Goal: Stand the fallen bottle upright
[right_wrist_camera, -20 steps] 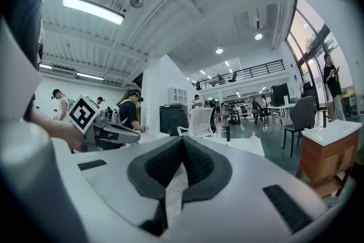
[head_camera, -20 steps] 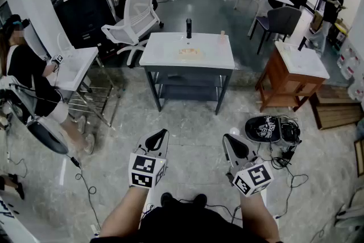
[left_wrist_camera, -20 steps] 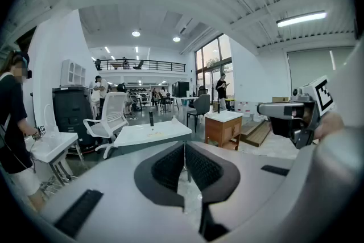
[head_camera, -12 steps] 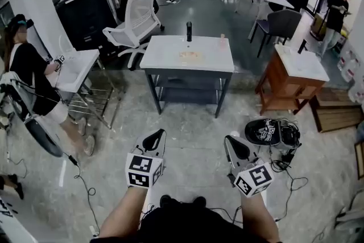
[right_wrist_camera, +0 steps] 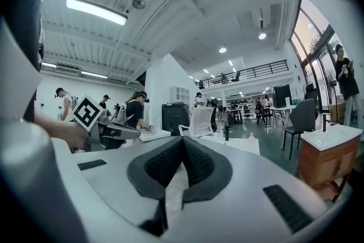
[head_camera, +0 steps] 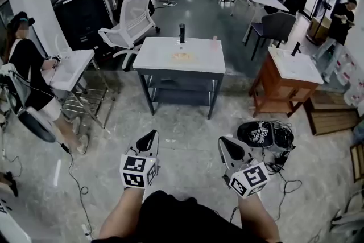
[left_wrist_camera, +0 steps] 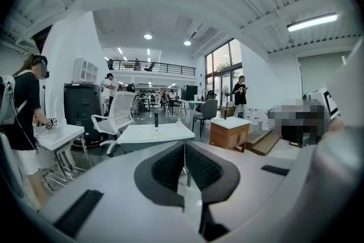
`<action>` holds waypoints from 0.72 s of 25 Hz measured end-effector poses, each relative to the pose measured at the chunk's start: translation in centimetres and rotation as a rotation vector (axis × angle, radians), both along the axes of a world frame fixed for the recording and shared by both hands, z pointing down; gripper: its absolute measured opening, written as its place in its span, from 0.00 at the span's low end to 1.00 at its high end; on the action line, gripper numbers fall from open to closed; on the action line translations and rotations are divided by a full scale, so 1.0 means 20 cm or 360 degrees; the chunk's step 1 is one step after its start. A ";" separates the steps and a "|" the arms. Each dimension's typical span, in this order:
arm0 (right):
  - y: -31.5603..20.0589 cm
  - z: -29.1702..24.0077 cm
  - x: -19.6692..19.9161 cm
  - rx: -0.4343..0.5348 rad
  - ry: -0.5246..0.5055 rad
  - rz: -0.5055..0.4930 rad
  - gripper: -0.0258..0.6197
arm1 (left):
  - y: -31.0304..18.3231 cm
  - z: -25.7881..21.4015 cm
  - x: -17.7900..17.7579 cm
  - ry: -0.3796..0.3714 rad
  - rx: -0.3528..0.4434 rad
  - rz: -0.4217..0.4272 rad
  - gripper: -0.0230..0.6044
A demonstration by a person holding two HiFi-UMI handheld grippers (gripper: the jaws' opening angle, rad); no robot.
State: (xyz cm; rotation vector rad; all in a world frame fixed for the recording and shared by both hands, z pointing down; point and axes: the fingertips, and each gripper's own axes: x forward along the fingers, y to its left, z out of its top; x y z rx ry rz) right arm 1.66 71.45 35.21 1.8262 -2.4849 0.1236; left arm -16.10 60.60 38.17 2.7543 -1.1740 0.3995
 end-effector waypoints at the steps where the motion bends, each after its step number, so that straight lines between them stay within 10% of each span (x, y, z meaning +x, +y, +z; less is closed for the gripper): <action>1: 0.01 0.01 -0.01 -0.0009 -0.0007 -0.0011 0.06 | 0.02 0.01 0.02 0.0000 -0.0003 0.0002 0.07; 18: -0.26 0.24 0.09 -0.0180 -0.0142 -0.0035 0.07 | -0.34 0.14 0.19 0.0007 -0.0062 0.0002 0.07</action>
